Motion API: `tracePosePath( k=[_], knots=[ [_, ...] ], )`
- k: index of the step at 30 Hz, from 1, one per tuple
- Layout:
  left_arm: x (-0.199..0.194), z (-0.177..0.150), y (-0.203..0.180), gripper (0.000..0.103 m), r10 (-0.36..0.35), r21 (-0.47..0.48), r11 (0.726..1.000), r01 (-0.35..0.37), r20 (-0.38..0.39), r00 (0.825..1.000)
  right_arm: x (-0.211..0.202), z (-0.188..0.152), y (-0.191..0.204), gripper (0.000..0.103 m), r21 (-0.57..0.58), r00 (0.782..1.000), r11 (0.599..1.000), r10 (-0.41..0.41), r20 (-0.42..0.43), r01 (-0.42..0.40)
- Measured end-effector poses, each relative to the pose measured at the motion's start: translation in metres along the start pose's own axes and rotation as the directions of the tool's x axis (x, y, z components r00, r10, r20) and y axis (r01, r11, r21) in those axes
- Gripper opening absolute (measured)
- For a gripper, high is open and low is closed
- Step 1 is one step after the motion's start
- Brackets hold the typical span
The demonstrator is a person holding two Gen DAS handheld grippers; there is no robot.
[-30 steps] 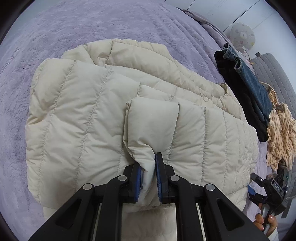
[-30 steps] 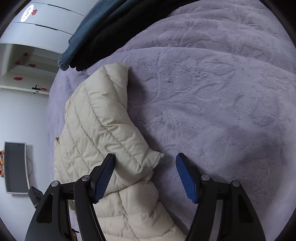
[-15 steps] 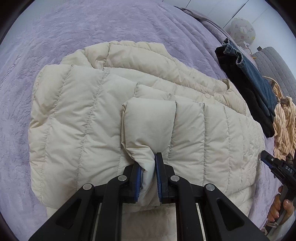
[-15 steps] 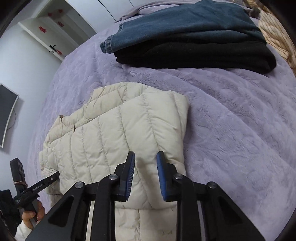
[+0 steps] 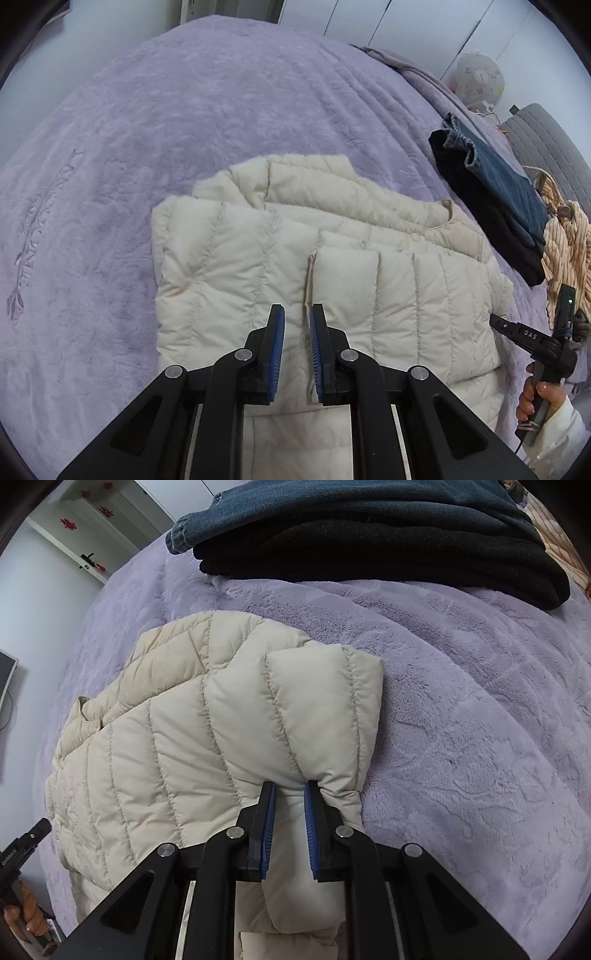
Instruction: Fold large clothes
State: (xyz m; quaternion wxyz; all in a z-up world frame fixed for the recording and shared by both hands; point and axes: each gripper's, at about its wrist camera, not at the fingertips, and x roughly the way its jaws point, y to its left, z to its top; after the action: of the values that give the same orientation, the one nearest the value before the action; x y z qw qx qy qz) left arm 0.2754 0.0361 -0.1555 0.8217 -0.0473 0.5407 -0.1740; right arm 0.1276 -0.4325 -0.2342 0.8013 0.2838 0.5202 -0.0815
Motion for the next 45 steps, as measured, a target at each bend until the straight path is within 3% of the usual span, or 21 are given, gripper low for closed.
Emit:
tracePosePath(
  k=[3,6,8,10,23,31,42,45],
  knots=[
    [0.0,0.003,-0.021,0.016,-0.039,0.076,0.996,0.038,0.001,0.999,-0.001,0.001,0.004,0.016,-0.012,1.0,1.0,-0.012,0.002,0.012],
    [0.03,0.003,-0.042,0.016,-0.008,0.128,0.992,0.012,-0.036,0.999,-0.007,0.002,0.017,0.016,-0.06,1.0,0.998,-0.021,0.017,0.022],
    [0.058,0.001,-0.039,0.016,0.033,0.115,0.993,-0.024,-0.075,0.997,-0.008,0.002,0.023,0.016,-0.089,0.999,0.995,-0.039,0.019,0.04],
    [0.076,-0.002,-0.03,0.016,0.025,0.084,0.996,-0.017,-0.098,0.995,-0.003,0.004,0.02,0.016,-0.086,0.999,0.995,-0.051,0.006,0.051],
    [0.091,-0.007,-0.019,0.016,-0.011,0.079,0.997,0.018,-0.086,0.996,0.024,0.0,0.004,0.015,-0.07,1.0,0.997,-0.027,-0.011,0.026],
    [0.082,-0.006,-0.021,0.016,0.01,0.072,0.997,-0.004,-0.093,0.996,0.013,0.003,0.007,0.018,-0.061,0.999,0.998,-0.028,-0.031,0.026],
    [0.03,-0.013,-0.03,0.016,0.057,0.076,0.996,-0.05,-0.094,0.994,-0.029,-0.001,0.022,0.02,-0.037,0.999,0.999,0.01,-0.043,-0.011],
    [0.018,-0.02,-0.031,0.016,0.071,0.075,0.995,-0.063,-0.101,0.992,-0.039,-0.011,0.026,0.03,-0.03,0.999,0.999,0.01,-0.052,-0.012]
  ],
)
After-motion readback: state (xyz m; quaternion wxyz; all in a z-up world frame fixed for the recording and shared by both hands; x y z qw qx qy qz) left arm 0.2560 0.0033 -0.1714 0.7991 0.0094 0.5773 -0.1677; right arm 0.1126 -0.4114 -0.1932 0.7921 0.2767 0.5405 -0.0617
